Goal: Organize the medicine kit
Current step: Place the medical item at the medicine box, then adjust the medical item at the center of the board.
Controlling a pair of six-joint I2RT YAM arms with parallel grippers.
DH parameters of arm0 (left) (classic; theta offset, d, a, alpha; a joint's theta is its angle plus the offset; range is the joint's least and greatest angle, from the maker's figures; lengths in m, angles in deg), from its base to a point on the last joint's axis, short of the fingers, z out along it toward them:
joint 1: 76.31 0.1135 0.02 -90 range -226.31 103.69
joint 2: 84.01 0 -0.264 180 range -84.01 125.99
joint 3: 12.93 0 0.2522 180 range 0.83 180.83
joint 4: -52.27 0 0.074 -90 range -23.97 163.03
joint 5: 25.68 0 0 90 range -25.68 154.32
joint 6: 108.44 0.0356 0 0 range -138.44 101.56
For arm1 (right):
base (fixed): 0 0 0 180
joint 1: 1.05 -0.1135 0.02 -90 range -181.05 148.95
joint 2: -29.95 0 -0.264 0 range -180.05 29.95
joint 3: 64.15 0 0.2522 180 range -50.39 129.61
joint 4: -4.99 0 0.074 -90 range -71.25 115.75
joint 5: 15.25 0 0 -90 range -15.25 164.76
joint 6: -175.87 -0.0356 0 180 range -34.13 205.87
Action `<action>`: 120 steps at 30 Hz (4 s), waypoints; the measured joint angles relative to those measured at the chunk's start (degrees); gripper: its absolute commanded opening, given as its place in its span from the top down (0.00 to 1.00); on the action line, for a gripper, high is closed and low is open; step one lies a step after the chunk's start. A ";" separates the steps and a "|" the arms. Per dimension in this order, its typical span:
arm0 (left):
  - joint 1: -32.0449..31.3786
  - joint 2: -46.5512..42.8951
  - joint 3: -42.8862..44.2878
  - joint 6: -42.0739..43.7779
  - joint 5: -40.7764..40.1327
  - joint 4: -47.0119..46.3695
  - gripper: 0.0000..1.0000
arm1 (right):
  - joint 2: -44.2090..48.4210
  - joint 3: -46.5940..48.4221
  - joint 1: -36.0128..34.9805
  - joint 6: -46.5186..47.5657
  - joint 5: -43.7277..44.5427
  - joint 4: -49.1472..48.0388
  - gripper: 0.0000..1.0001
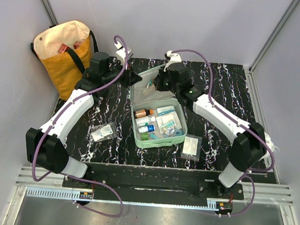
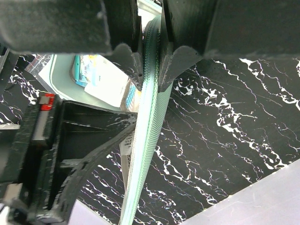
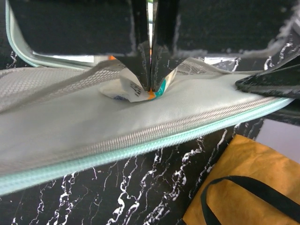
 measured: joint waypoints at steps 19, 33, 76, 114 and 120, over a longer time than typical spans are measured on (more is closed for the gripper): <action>0.00 0.00 0.00 0.07 0.57 0.02 0.84 | -8.46 11.06 0.00 20.33 0.26 13.73 0.97; -0.07 0.00 -0.02 0.02 1.40 0.22 0.84 | -7.52 8.35 0.02 21.11 -0.72 13.29 0.87; 0.04 0.76 0.90 -1.53 -0.42 0.52 0.87 | -4.76 -27.32 -17.03 38.29 -33.29 -25.20 0.27; 0.04 0.76 1.49 -1.05 1.25 2.14 0.88 | -42.91 14.91 -22.80 61.48 -46.82 -13.29 0.18; 0.04 0.76 1.51 -1.05 1.33 2.14 0.88 | -39.74 7.96 -22.36 58.99 -46.56 -19.28 0.19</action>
